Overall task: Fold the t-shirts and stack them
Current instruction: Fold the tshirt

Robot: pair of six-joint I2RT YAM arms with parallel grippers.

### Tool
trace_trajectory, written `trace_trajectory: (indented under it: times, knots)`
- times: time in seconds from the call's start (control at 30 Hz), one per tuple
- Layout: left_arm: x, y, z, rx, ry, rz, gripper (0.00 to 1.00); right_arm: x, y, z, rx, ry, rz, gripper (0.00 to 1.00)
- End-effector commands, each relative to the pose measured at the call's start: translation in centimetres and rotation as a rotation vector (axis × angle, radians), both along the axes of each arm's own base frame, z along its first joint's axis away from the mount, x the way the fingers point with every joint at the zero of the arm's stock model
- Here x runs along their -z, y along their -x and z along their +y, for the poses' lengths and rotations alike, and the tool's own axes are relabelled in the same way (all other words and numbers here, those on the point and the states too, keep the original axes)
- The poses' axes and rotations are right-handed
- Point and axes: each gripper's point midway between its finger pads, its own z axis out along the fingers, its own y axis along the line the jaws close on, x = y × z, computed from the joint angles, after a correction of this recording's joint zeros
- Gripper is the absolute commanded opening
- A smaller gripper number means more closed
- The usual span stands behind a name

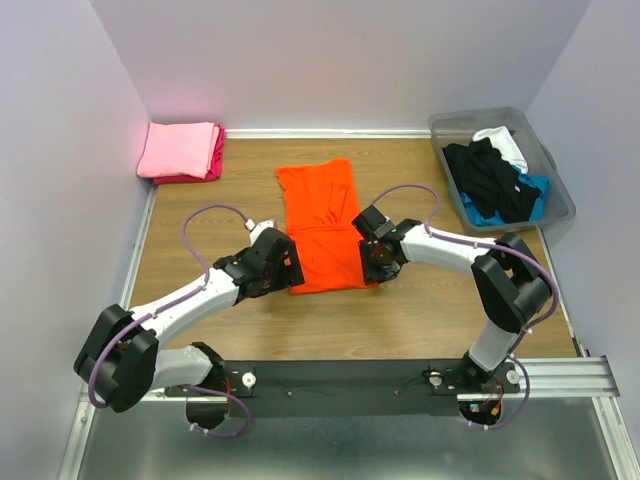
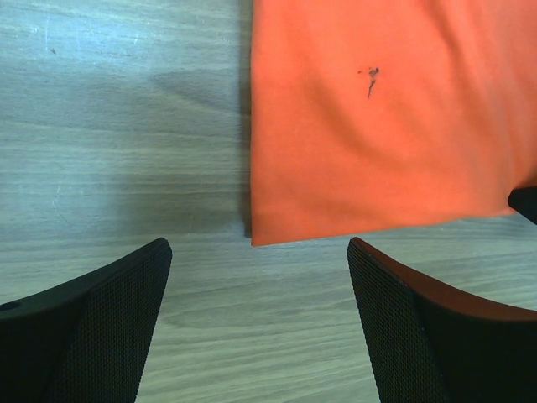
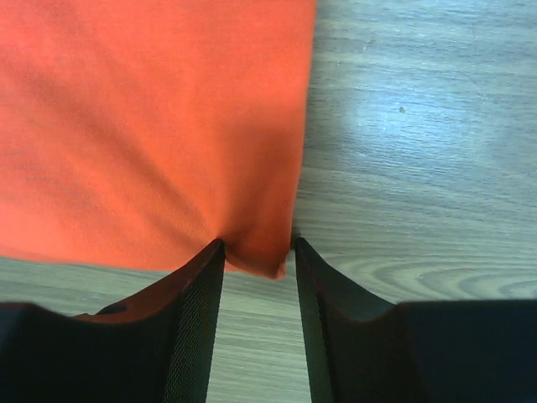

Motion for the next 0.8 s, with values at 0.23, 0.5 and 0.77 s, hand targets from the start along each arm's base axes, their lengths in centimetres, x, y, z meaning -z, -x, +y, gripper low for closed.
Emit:
trace_trajectory:
  times: [0.23,0.5,0.77]
  knots:
    - [-0.1,-0.5,0.5,0.001,-0.048,-0.024,0.94,5.7,5.6,-4.3,-0.007,0.239,0.187,0.17]
    - [0.9,-0.4,0.0,0.016,-0.055,0.011,0.94,4.7,4.6,-3.3,-0.034,0.205,0.154,0.01]
    - [2.3,-1.4,-0.1,0.017,-0.133,0.035,0.77,4.1,4.8,-3.3,-0.046,0.189,0.138,0.0]
